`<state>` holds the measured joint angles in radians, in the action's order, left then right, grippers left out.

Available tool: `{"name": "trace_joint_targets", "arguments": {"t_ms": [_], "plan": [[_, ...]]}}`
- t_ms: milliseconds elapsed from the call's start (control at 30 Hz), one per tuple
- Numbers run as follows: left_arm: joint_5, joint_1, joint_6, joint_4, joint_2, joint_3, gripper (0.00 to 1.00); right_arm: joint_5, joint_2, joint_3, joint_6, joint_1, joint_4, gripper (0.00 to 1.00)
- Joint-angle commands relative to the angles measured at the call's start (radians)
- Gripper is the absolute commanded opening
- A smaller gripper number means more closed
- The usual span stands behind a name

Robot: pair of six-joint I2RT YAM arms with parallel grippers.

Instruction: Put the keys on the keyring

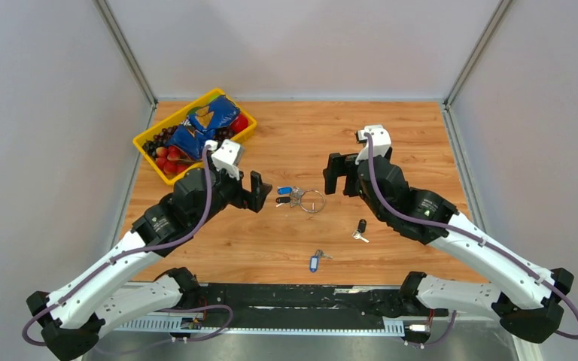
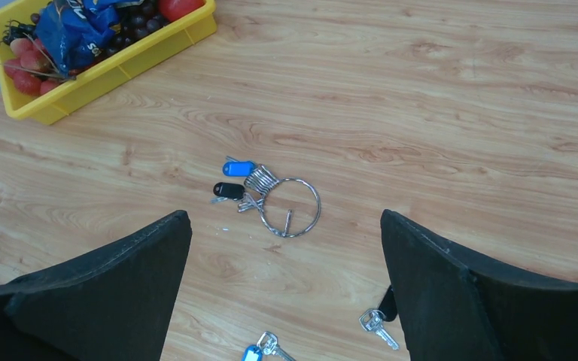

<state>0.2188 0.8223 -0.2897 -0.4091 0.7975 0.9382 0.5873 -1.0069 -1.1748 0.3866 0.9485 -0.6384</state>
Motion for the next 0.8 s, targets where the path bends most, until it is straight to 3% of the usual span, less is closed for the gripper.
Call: {"name": "trace_joint_targets", "arguments": {"t_ms": [0, 367, 567, 767], "plan": [[-0.018, -0.005, -0.011, -0.049, 0.041, 0.058, 1.0, -0.036, -0.021, -0.008, -0.011, 0.001, 0.033, 1.0], [0.009, -0.005, -0.028, -0.065, 0.081, 0.054, 1.0, -0.157, -0.24, -0.001, -0.045, 0.001, 0.042, 0.96], [0.005, -0.005, -0.039, -0.105, 0.098, 0.041, 1.0, -0.207, -0.358, 0.004, -0.062, 0.001, 0.071, 0.83], [0.003, -0.005, -0.03, -0.092, 0.077, 0.012, 1.0, -0.27, -0.448, 0.046, 0.104, -0.019, 0.138, 0.64]]}}
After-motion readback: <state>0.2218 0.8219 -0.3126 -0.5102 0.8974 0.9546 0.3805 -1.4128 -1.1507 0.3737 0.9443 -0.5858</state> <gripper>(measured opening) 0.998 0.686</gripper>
